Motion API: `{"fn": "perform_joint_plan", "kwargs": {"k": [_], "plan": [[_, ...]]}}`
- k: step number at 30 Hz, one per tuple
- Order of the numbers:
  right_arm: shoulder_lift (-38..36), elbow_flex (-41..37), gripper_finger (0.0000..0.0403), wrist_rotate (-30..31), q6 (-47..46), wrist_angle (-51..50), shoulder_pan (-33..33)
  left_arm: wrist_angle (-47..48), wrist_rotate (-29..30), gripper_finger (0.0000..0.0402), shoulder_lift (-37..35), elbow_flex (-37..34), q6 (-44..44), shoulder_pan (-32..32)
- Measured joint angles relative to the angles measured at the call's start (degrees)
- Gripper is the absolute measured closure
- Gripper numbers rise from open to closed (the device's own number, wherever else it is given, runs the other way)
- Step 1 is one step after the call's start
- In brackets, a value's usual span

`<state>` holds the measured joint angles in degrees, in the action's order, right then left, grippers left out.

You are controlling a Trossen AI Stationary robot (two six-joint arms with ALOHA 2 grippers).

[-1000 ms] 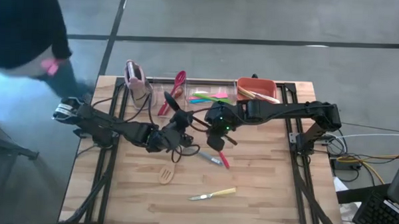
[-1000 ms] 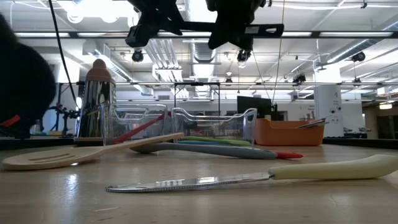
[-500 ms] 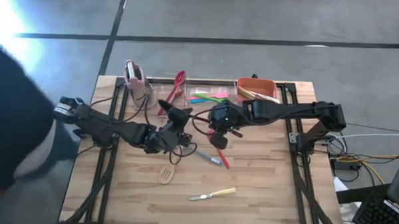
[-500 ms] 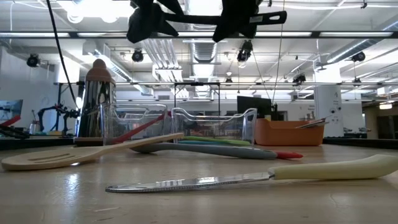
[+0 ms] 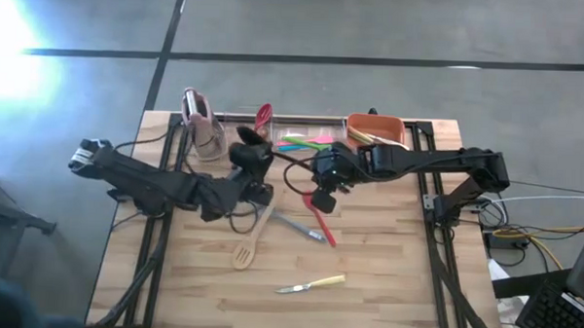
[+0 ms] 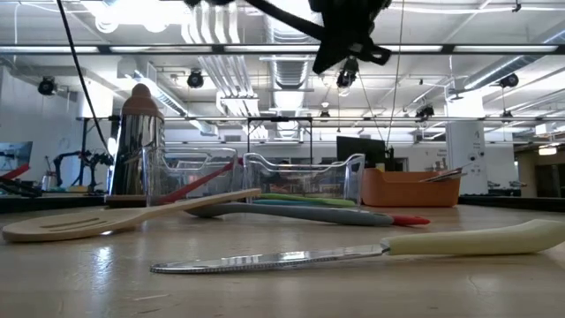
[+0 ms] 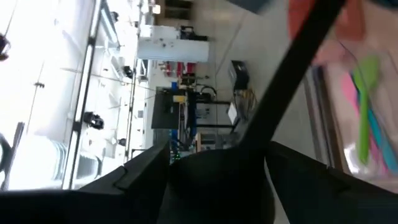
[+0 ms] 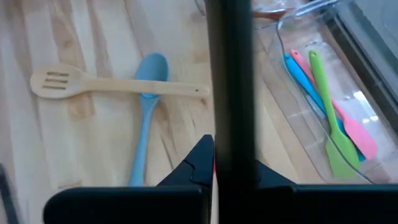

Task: Pick & Place Kitchen Items
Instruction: Put the black serving spoon into the left transparent bin

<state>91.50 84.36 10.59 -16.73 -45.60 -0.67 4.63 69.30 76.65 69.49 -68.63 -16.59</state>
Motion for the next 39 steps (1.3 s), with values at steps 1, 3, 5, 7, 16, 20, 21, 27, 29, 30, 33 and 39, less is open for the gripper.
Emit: {"fn": "perform_joint_plan", "kwargs": {"k": [1,3,5,7,16,20,21,27,29,30,33,39], "plan": [[0.00,-0.48,0.0395,0.00,-0.04,0.29,-0.34,0.03,-0.32,0.0137,-0.34,1.35,0.42,-0.20],[-0.02,-1.41,0.0395,0.10,-0.06,0.25,-0.90,-0.02,-1.50,0.0138,-1.36,3.85,1.59,-0.72],[-0.02,-2.10,0.0395,0.08,-0.04,0.84,-1.17,-0.09,-3.51,0.0138,-2.45,6.19,3.97,-1.32],[-0.02,-2.50,0.0395,0.03,0.11,1.76,-1.22,0.31,-6.12,0.0138,-3.85,7.36,6.81,-1.78],[-0.02,-3.02,0.0395,0.20,1.34,5.70,-1.02,5.94,-8.22,0.0138,-4.47,5.03,13.55,-1.86],[-0.12,-3.06,0.0395,3.39,1.79,5.52,-1.27,6.31,-8.11,0.0138,-5.36,4.98,19.38,-3.60],[-0.16,-3.06,0.0395,4.28,1.93,5.55,-1.33,6.37,-8.19,0.0138,-5.86,4.96,21.18,-4.21],[-1.90,-3.06,0.0395,7.71,2.72,6.54,-1.70,9.49,-11.59,0.0138,-10.66,2.69,39.75,-8.09],[-2.60,-3.10,0.0395,7.89,3.67,8.12,-1.70,9.36,-16.53,0.0138,-12.86,-0.32,46.41,-8.74],[-3.12,-3.10,0.0395,7.89,4.13,9.00,-1.68,9.31,-19.03,0.0138,-14.01,-2.17,49.27,-8.89],[-4.64,-3.38,0.0395,8.00,5.50,11.66,-1.31,6.78,-22.45,0.0138,-17.24,-8.26,55.29,-8.88],[-8.10,-5.00,0.0395,8.20,8.09,16.73,0.39,-5.91,-23.01,0.0138,-23.59,-21.02,58.02,-8.86]]}}
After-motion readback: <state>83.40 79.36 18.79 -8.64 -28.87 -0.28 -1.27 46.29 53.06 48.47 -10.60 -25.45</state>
